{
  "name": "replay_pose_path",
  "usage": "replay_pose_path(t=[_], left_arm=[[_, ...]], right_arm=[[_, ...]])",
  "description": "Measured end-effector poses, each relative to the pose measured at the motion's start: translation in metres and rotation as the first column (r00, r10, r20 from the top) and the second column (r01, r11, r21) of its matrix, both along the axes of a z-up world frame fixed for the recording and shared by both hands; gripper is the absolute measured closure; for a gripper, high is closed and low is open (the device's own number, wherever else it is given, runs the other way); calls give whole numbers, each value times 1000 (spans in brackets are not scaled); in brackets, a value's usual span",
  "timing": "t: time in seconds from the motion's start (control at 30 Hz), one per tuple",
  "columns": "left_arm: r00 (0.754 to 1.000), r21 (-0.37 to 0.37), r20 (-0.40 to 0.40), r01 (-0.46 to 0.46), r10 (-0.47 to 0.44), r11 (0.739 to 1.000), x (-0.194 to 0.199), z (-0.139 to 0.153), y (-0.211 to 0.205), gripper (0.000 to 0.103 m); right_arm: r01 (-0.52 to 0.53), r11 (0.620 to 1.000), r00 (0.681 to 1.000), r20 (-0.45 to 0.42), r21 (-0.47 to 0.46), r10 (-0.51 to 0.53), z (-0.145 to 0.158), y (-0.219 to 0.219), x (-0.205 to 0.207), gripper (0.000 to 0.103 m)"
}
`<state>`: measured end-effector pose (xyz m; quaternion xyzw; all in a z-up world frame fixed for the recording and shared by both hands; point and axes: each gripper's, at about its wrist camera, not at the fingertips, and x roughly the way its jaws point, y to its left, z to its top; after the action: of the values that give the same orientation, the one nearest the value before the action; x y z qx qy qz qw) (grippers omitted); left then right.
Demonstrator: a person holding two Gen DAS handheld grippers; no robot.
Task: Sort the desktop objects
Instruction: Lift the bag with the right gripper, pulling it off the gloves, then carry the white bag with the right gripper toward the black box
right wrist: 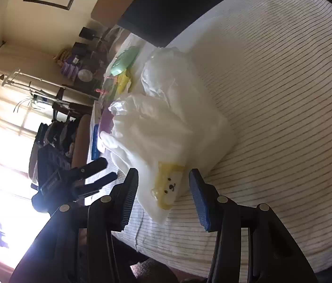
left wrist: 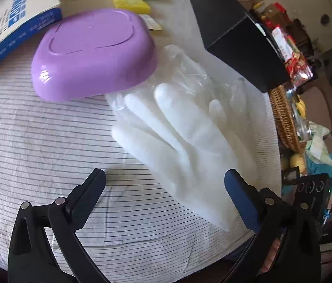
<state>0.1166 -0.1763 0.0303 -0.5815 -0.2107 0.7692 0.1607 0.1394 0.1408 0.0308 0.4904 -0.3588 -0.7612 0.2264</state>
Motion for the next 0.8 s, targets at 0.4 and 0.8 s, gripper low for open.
replay_pose_path(t=[0.4,0.8], left_arm=[[1000,84,8,21,-22,996,-8,0,12,2],[1000,128,28,2,-5,992,0,-1,3,2]], right_arm=[[-30,999,999,-42,-29,29,-5,-32,-17,86],[2,999,999,-36,-49,-4,-1,-31,-20,97]])
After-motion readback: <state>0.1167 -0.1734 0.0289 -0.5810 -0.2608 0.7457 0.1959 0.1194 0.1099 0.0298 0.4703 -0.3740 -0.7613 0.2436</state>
